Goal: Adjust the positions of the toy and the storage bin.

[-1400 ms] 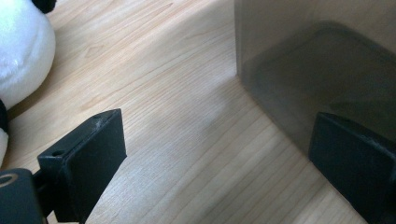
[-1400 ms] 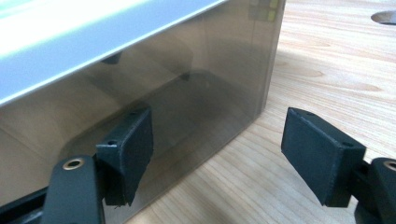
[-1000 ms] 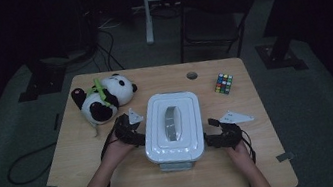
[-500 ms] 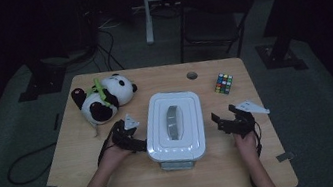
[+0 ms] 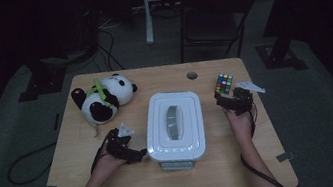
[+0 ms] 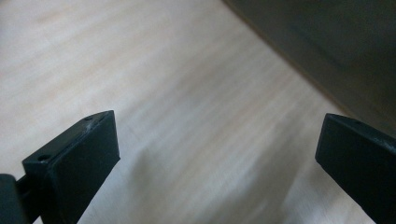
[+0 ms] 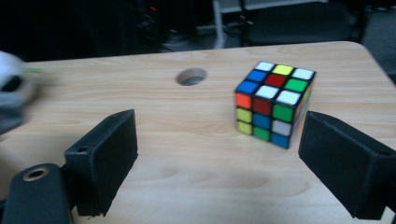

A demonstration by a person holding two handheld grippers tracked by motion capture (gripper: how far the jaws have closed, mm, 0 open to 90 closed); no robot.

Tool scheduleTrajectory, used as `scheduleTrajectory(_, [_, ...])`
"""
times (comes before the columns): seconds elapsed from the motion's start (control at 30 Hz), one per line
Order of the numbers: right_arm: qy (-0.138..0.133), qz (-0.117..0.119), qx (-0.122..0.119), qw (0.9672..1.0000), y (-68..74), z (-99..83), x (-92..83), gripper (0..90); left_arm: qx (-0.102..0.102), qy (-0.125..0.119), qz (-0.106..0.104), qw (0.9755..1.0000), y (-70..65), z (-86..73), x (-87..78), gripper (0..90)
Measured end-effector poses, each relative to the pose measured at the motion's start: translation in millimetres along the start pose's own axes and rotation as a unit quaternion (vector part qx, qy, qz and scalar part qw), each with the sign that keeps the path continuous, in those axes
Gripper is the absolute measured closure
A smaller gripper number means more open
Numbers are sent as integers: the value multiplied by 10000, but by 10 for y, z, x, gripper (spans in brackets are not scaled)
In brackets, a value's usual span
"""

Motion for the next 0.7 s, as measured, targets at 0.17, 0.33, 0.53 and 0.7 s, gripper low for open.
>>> scheduleTrajectory(0.17, [229,-415,-23,9989,-31,36,252,116,-96,-55,-77,9999,-8,-60,-28,3])
scheduleTrajectory(0.33, [462,-726,135,9962,-117,53,442,117,62,-186,6,9998,-26,-75,-73,3])
scheduleTrajectory(0.53, [698,-906,140,9933,-149,44,636,120,268,-183,107,9994,-34,-95,-127,4])
scheduleTrajectory(0.7, [824,-983,153,9916,-163,30,750,136,293,-372,126,9988,-39,-88,-116,4])
Point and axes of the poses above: each handheld gripper's, and its own axes: x roughly forward along the jaws, z roughly out of its top, y roughly to its left, the point moved 7 cm from there along x, roughly forward along the jaws, and after that the axes turned 9 degrees about -z, right-handed, at the moved point
